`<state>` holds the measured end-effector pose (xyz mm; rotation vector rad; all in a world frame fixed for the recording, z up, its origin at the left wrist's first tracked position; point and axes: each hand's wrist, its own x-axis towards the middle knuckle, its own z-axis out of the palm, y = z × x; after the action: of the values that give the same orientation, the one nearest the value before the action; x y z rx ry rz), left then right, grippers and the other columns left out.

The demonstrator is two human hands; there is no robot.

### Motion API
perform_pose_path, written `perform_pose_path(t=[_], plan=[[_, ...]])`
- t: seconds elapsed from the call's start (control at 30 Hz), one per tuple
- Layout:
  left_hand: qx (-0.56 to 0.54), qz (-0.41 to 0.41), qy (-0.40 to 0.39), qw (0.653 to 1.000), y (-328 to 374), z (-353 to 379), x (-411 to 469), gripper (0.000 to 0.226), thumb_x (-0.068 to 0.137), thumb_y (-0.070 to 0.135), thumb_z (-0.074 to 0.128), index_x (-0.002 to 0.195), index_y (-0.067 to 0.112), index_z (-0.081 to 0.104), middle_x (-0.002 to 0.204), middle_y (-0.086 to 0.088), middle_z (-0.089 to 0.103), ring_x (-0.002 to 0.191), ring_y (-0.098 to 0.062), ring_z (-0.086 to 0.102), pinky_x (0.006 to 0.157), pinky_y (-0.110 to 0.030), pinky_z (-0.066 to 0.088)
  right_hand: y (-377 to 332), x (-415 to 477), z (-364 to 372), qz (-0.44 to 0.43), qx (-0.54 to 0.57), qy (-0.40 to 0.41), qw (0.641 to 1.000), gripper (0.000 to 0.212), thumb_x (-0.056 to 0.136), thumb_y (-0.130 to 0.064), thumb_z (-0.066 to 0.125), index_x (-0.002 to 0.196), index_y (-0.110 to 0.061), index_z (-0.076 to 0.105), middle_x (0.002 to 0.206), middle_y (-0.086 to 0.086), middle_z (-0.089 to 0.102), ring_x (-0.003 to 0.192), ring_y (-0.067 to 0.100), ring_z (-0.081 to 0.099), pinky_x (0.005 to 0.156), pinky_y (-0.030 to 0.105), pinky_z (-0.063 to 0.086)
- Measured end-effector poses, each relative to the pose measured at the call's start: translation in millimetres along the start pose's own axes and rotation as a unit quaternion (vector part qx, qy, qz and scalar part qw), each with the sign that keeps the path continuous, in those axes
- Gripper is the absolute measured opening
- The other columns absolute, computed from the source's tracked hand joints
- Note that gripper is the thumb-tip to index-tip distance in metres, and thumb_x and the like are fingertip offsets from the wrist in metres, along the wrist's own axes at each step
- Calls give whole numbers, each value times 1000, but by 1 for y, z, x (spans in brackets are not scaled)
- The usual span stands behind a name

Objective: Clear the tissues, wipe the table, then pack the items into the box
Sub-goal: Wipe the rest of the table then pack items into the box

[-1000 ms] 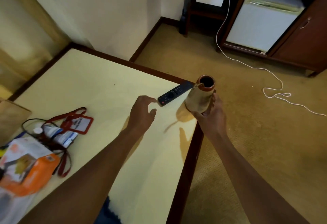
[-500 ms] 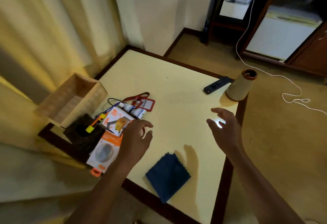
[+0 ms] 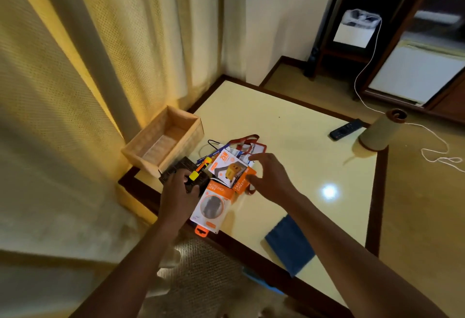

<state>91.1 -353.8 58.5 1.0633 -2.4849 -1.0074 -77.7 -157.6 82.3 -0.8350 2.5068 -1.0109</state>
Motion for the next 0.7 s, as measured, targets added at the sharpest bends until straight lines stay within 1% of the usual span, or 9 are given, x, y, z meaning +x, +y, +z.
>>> perform_pose_path(t=[0.07, 0.1, 0.17, 0.27, 0.37, 0.47, 0.57, 0.63, 0.7], plan=[[21, 7, -7, 1000, -6, 5, 19, 45, 90, 18, 77, 131, 13, 58, 125, -9, 60, 119, -28, 56, 95, -44, 49, -7, 17, 16, -6, -18, -28, 999, 42, 83, -25, 78, 123, -25, 65, 120, -1, 63, 106, 23, 68, 77, 34, 56], [35, 16, -13, 999, -6, 9, 28, 51, 89, 20, 78, 134, 13, 56, 129, -10, 59, 123, -29, 54, 99, -46, 49, -7, 24, 21, 0, -30, -38, 999, 45, 82, -29, 78, 124, -25, 64, 118, -4, 63, 103, 23, 68, 76, 37, 58], [77, 31, -46, 995, -8, 17, 53, 64, 89, 29, 78, 143, 13, 48, 140, -11, 54, 132, -31, 49, 108, -46, 42, 1, 42, 35, 21, -45, -54, 997, 61, 76, -44, 79, 130, -28, 57, 123, 0, 64, 106, 23, 67, 81, 44, 61], [180, 53, -133, 973, -8, 26, 89, 88, 91, 50, 71, 159, 15, 26, 160, -11, 36, 147, -31, 34, 119, -49, 30, 33, 65, 58, 57, -45, -79, 994, 81, 63, -66, 72, 135, -35, 49, 129, 0, 62, 112, 23, 66, 88, 48, 60], [274, 94, -195, 937, -11, 34, 120, 96, 92, 62, 61, 163, 18, 13, 165, -11, 29, 151, -32, 28, 121, -53, 24, 44, 71, 68, 84, -36, -92, 992, 83, 62, -63, 73, 136, -33, 48, 129, 1, 61, 113, 24, 65, 93, 47, 57], [308, 109, -241, 914, -14, 42, 135, 83, 99, 59, 51, 163, 18, 17, 160, -9, 38, 149, -31, 32, 121, -55, 19, 49, 72, 74, 110, -18, -111, 988, 75, 67, -53, 74, 135, -34, 48, 123, 1, 63, 109, 24, 66, 91, 45, 58], [289, 129, -250, 915, -15, 46, 133, 54, 107, 45, 42, 153, 18, 34, 143, -8, 52, 139, -31, 41, 118, -56, 18, 51, 68, 75, 116, 12, -116, 986, 68, 70, -56, 74, 131, -37, 51, 118, -4, 64, 103, 17, 67, 87, 42, 60], [284, 136, -244, 917, -16, 50, 134, 38, 109, 34, 37, 143, 18, 43, 132, -7, 55, 131, -31, 45, 115, -54, 22, 46, 64, 67, 113, 22, -101, 988, 63, 78, -48, 79, 133, -32, 53, 120, -2, 60, 105, 16, 64, 90, 41, 59], [280, 139, -225, 923, -17, 53, 135, 27, 109, 26, 39, 133, 18, 48, 124, -6, 58, 122, -29, 49, 112, -52, 26, 45, 61, 60, 112, 36, -96, 988, 57, 85, -39, 79, 134, -28, 52, 121, -1, 56, 109, 15, 60, 93, 40, 57]])
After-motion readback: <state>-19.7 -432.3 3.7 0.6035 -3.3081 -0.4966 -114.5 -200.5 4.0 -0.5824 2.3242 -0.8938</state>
